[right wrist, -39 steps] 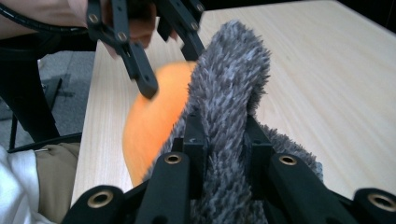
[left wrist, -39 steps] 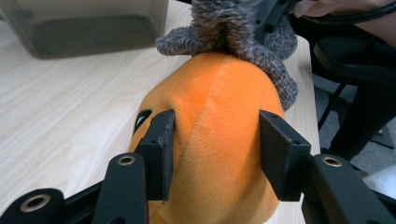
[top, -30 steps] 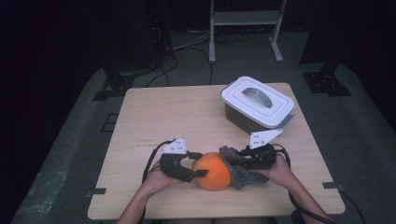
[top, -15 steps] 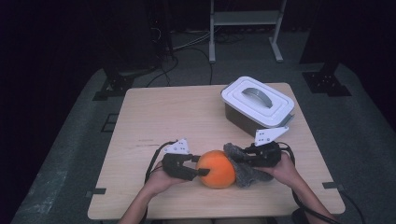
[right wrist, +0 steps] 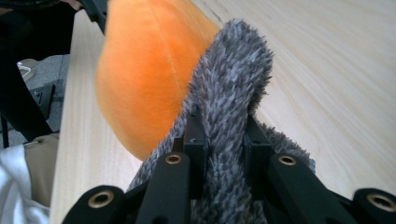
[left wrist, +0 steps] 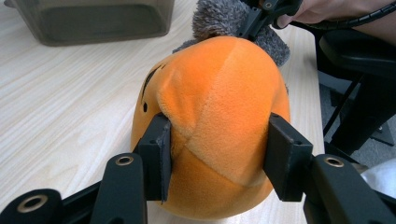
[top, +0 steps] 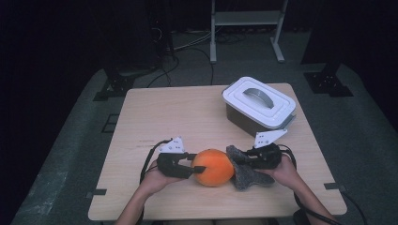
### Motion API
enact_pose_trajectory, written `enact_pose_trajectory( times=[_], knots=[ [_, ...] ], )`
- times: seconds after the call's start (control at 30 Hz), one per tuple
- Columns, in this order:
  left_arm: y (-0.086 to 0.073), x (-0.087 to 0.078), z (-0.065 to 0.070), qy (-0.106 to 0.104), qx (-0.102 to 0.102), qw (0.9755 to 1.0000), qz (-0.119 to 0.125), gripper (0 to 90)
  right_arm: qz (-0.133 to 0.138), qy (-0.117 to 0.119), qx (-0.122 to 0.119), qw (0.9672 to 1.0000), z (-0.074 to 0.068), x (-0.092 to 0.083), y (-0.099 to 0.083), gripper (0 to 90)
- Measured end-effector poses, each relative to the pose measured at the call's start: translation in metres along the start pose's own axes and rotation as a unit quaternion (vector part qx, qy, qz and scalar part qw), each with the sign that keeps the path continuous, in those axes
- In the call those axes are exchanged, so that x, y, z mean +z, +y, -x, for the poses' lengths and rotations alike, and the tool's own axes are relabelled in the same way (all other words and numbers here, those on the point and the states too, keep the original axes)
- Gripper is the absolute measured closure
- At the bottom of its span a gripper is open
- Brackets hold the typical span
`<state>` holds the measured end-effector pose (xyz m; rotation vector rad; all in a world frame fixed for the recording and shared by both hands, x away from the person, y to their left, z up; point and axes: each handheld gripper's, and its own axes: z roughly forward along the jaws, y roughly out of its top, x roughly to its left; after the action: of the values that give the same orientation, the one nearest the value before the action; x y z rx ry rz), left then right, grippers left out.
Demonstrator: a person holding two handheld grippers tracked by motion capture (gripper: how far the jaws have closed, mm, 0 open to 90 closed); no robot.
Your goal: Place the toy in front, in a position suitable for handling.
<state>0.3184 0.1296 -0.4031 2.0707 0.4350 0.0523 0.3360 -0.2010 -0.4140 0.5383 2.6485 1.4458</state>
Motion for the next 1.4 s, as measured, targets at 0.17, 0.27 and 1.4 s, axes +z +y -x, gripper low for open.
enact_pose_trajectory(
  times=[0.17, 0.27, 1.4],
  knots=[
    [0.003, 0.000, 0.001, 0.008, 0.004, 0.9999, -0.010, 48.9, 0.028, 0.004, -0.041, 0.9988, -0.017, -0.013, 0.030, 75.6],
    [0.005, -0.002, 0.003, 0.005, 0.007, 0.9999, -0.006, 48.8, 0.034, 0.015, -0.065, 0.9972, -0.027, -0.008, 0.049, 75.5],
    [0.003, 0.004, 0.004, 0.028, -0.019, 0.9994, -0.001, 46.0, 0.024, 0.016, -0.069, 0.9972, -0.029, 0.008, 0.055, 75.4]
  ],
)
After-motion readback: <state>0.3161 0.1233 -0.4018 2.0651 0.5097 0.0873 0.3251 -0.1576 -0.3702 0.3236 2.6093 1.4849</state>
